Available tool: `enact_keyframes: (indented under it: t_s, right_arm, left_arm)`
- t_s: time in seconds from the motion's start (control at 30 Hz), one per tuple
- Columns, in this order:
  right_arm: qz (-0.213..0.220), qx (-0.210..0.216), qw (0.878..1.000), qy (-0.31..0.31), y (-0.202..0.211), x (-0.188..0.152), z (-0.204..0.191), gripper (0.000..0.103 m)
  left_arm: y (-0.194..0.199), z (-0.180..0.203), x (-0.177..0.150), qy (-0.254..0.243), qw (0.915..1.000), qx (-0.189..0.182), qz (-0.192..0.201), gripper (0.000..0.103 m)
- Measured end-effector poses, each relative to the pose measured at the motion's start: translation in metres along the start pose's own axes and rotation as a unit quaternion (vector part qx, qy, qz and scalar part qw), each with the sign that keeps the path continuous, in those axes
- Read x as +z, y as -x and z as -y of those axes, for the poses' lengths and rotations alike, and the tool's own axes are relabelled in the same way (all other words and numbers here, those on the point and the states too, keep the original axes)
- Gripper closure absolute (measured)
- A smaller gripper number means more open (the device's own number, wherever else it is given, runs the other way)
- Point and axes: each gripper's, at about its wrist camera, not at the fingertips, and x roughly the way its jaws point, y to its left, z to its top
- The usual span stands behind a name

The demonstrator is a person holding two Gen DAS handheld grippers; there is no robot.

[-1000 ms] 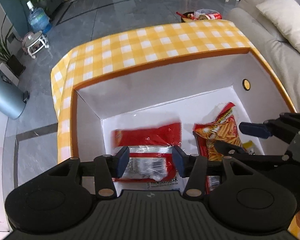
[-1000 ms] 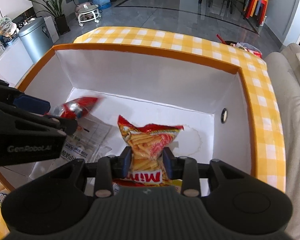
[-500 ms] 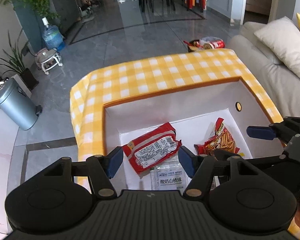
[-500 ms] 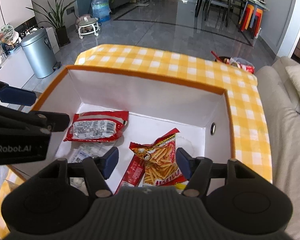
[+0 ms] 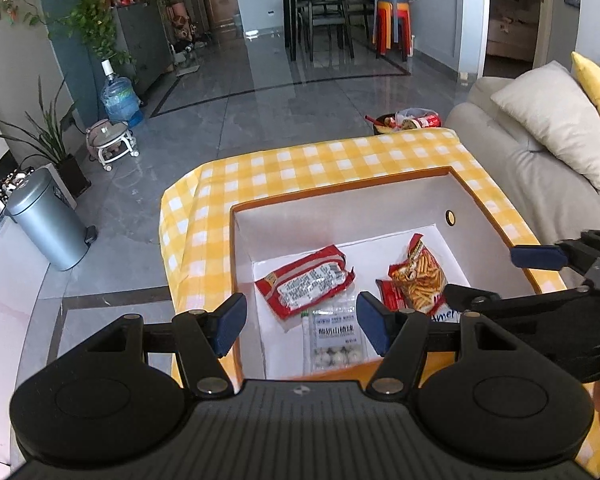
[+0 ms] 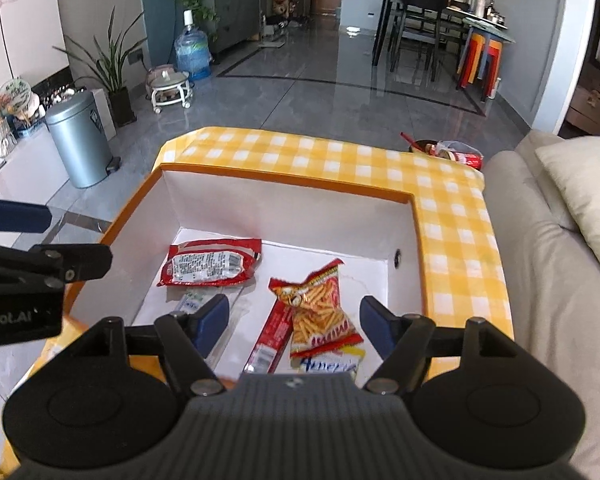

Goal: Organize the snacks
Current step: 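Withdraw both tools from the box back over the remaining snacks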

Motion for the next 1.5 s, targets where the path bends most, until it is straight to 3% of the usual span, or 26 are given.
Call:
enact_keyframes:
  t_s: [0.3,0.63,0.9,1.03,1.3,1.5]
  right_arm:
    - [0.014,-0.004,0.999,-0.034,0.042,-0.045,0.001,0.029]
    - [0.021,-0.003,0.998,-0.061,0.07,-0.094,-0.01,0.022]
    - [0.031,0.007,0.997,-0.075,0.073,-0.12,-0.019,0.012]
    - [0.017,0.017,0.997,-0.075,0.062,-0.129,-0.025,0.012]
    - [-0.024,0.048,0.997,-0.052,0.034,-0.14,-0.047,0.033]
    - [-0.053,0.057,0.995,-0.056,0.015,-0.148,-0.057,0.04]
  left_arm:
    - [0.023,-0.003,-0.04,0.0,0.9996,0.007,0.026,0.04]
    - [0.047,-0.017,-0.077,0.022,0.9989,0.012,0.039,0.04]
    - [0.048,-0.029,-0.104,0.025,0.9997,-0.007,0.004,0.04]
    - [0.042,-0.035,-0.118,0.018,0.9997,-0.015,-0.012,0.04]
    - [0.026,-0.043,-0.135,0.025,0.9975,-0.06,-0.026,0.04]
    - [0.007,-0.047,-0.132,0.037,0.9957,-0.07,-0.05,0.043]
